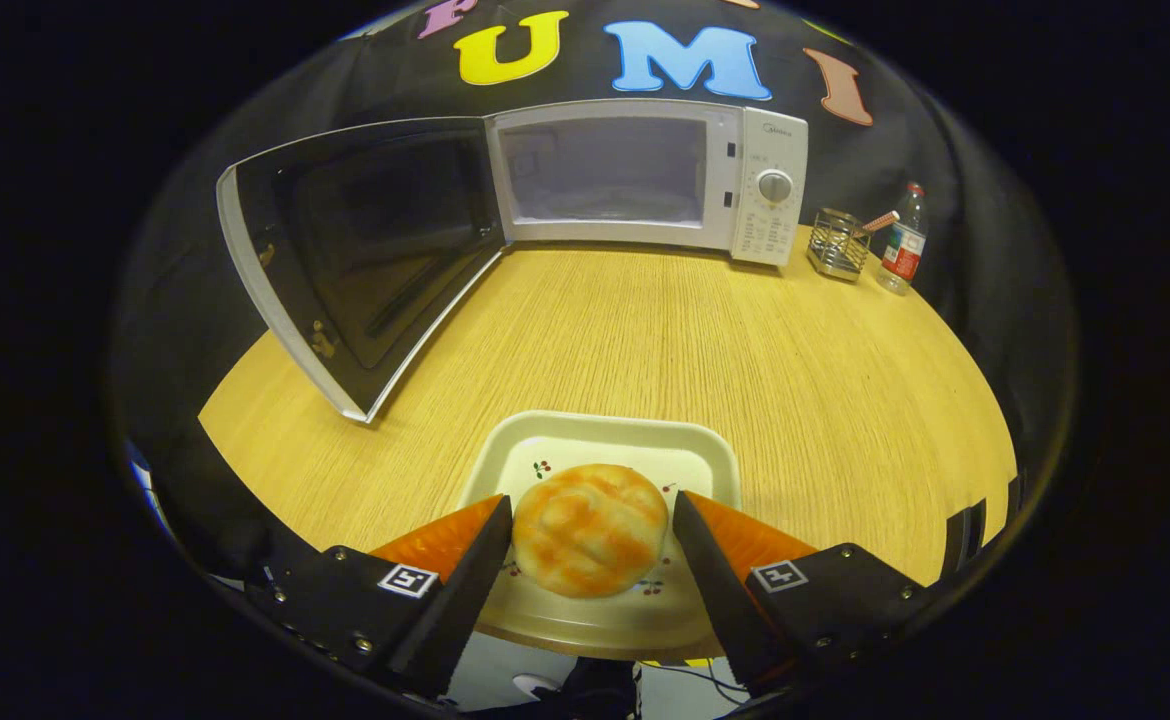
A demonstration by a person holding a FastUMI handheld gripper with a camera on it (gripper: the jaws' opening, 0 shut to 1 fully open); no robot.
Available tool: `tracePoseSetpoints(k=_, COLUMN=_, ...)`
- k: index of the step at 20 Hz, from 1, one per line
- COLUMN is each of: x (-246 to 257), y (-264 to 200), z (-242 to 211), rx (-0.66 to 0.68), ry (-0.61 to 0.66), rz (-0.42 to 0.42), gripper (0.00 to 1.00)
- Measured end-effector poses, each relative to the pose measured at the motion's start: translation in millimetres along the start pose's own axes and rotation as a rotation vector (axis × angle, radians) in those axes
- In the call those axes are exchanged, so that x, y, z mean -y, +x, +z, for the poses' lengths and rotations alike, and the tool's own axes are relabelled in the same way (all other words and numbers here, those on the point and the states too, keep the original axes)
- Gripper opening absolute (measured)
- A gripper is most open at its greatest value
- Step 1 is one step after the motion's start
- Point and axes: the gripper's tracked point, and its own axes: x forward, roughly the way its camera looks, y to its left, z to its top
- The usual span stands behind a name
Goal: Open the microwave, put the food inside, and close the microwave door.
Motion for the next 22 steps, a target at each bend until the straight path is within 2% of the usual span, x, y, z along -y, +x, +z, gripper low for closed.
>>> tracePoseSetpoints(k=3, x=0, y=5, z=-4, rx=-0.017, ry=0.012, rz=0.01, gripper=0.98)
tracePoseSetpoints(k=6, x=-2, y=5, z=-2, rx=-0.018, ry=0.001, rz=0.033, gripper=0.84)
tracePoseSetpoints(k=9, x=-4, y=1, z=15, rx=0.02, ry=0.032, rz=0.057, gripper=0.83)
tracePoseSetpoints(k=22, x=-2, y=9, z=166, rx=0.263, ry=0.169, rz=0.148, gripper=0.82)
